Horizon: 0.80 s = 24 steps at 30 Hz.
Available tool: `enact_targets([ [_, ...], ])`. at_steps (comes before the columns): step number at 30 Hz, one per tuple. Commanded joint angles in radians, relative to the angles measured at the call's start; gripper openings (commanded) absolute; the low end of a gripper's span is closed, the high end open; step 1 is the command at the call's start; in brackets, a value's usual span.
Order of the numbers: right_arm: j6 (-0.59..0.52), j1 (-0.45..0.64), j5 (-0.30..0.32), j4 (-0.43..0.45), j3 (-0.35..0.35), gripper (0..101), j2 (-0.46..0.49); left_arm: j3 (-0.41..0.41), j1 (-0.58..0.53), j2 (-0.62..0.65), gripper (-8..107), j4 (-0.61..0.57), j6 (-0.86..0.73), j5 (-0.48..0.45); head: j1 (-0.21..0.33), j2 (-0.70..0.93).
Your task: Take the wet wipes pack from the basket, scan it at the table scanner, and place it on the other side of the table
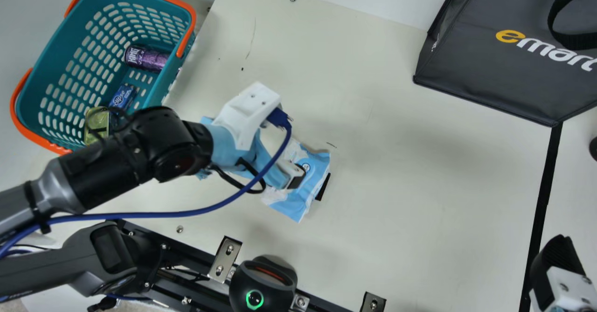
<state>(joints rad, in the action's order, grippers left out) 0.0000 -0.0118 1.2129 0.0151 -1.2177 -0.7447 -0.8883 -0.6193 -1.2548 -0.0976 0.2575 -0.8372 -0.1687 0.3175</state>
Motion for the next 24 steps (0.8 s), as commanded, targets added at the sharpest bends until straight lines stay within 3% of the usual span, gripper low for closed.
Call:
enact_targets([
  [1, 0.000, 0.000, 0.000, 0.000, 0.000, 95, 0.000, 0.002, 0.035, 0.022, 90, -0.007, -0.035, -0.009, 0.030, 0.004],
  [11, 0.000, 0.000, 0.000, 0.000, 0.000, 95, 0.000, 0.012, 0.218, 0.108, 90, -0.077, -0.179, -0.059, 0.030, 0.004],
  [19, 0.000, 0.000, -0.001, 0.000, 0.000, 95, 0.000, 0.018, 0.346, 0.143, 90, -0.138, -0.280, -0.090, 0.030, -0.183],
  [24, 0.000, 0.000, -0.001, 0.000, 0.000, 95, 0.000, 0.018, 0.345, 0.143, 90, -0.137, -0.278, -0.090, 0.030, -0.299],
])
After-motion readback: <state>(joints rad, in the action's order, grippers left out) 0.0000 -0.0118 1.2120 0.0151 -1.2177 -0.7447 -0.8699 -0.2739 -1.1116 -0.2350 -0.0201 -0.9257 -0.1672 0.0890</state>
